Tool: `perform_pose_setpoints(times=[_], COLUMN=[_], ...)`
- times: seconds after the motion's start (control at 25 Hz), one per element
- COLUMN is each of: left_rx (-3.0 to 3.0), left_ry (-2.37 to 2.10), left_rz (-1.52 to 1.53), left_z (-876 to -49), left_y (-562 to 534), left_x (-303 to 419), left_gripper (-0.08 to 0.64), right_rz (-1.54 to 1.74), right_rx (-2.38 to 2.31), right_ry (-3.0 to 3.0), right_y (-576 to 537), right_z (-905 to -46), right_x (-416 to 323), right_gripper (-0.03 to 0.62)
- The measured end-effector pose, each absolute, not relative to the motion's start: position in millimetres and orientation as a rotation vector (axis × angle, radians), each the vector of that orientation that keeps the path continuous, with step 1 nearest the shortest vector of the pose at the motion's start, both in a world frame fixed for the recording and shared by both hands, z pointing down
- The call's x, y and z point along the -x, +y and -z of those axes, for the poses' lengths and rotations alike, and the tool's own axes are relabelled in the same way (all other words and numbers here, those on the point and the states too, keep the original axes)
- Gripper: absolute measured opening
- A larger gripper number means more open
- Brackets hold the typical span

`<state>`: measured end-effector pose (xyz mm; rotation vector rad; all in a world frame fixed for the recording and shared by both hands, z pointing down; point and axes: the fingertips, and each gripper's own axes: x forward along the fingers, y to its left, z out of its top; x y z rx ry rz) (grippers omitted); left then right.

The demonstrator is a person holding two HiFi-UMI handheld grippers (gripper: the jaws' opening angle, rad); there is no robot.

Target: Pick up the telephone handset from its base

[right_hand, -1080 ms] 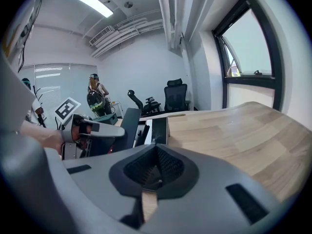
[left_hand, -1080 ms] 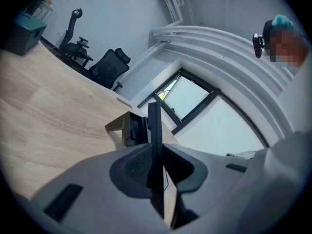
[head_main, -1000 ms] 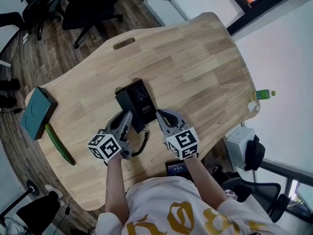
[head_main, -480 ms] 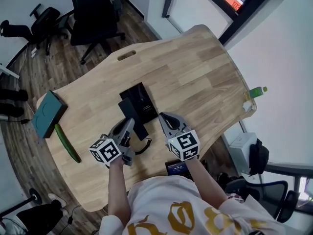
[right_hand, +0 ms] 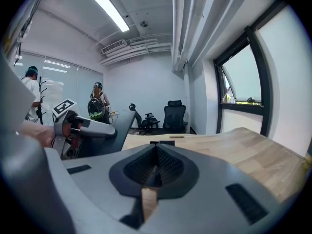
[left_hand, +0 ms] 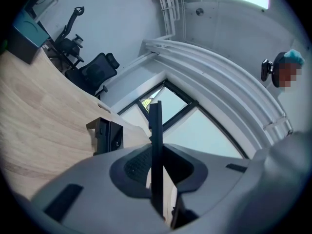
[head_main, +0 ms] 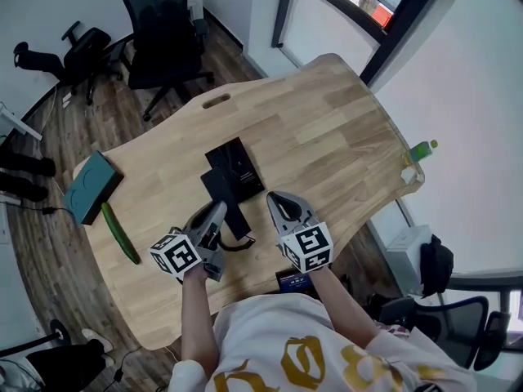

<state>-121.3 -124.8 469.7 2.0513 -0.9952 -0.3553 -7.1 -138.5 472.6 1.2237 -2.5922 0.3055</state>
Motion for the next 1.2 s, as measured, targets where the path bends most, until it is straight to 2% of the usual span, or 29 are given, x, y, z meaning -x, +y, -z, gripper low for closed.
perform_pose_setpoints(times=[0.48,1.2], left_rx=[-2.094,-2.102], left_ry=[-0.934,-0.899], left_rz=[0.418,0.433], left_z=[-440,-439], left_y=[-83,-71], left_x=[121,120], left_gripper=[0.073,0.074], right_rz=[-0.24,-0.226], right_rx=[-1.273,-1.296], right_ry=[-2.62,-2.623], right_y=[-108,-99], right_z=[-455,-450], right_x=[6,4], right_gripper=[0.005,0.005])
